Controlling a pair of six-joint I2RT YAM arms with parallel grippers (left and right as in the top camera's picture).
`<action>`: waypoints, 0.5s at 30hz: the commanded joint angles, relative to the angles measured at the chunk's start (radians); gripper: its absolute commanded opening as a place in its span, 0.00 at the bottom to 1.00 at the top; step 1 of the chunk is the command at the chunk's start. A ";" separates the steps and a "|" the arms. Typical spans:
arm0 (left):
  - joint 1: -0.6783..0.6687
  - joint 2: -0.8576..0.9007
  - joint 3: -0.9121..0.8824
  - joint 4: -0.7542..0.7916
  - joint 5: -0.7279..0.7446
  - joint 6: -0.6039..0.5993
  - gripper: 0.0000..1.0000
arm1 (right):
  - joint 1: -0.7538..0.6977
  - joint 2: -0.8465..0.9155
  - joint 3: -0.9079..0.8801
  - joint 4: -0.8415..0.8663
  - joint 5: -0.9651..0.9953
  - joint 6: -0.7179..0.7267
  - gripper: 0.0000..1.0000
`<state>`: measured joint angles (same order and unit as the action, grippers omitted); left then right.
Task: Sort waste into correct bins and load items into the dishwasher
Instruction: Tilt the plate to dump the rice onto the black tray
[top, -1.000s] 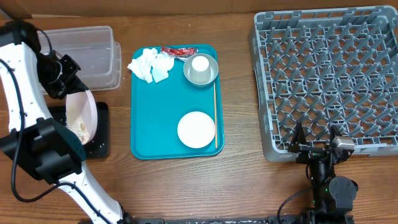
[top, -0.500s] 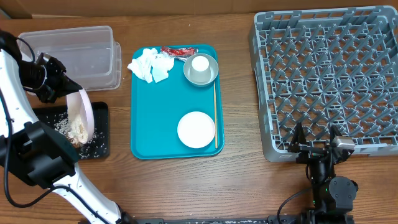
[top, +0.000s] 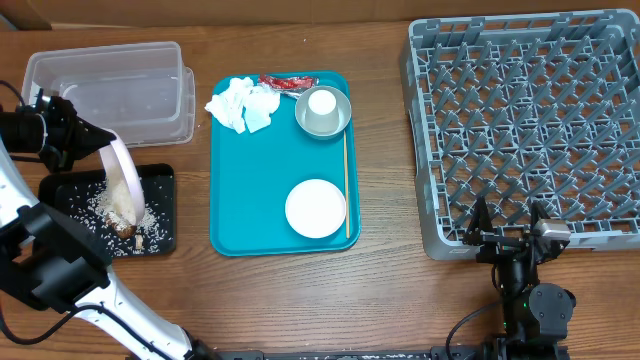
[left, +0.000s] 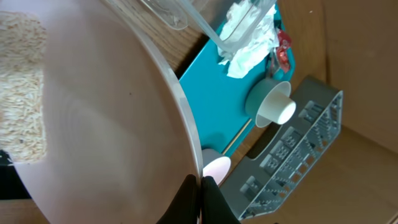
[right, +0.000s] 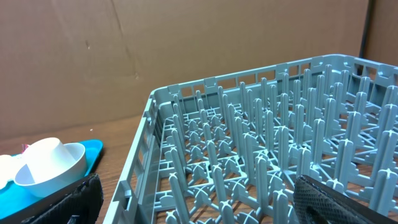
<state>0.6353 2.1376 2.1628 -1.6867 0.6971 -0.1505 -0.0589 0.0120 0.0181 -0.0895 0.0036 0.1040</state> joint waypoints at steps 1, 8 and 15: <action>0.015 -0.042 0.024 -0.003 0.079 0.040 0.04 | -0.002 -0.009 -0.010 0.006 -0.005 0.000 1.00; 0.064 -0.042 0.013 -0.003 0.169 0.068 0.04 | -0.002 -0.009 -0.010 0.006 -0.005 0.000 1.00; 0.103 -0.032 -0.049 -0.003 0.262 0.051 0.04 | -0.002 -0.009 -0.010 0.006 -0.005 0.000 1.00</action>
<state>0.7231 2.1376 2.1452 -1.6867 0.8577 -0.1226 -0.0589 0.0120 0.0181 -0.0898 0.0032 0.1040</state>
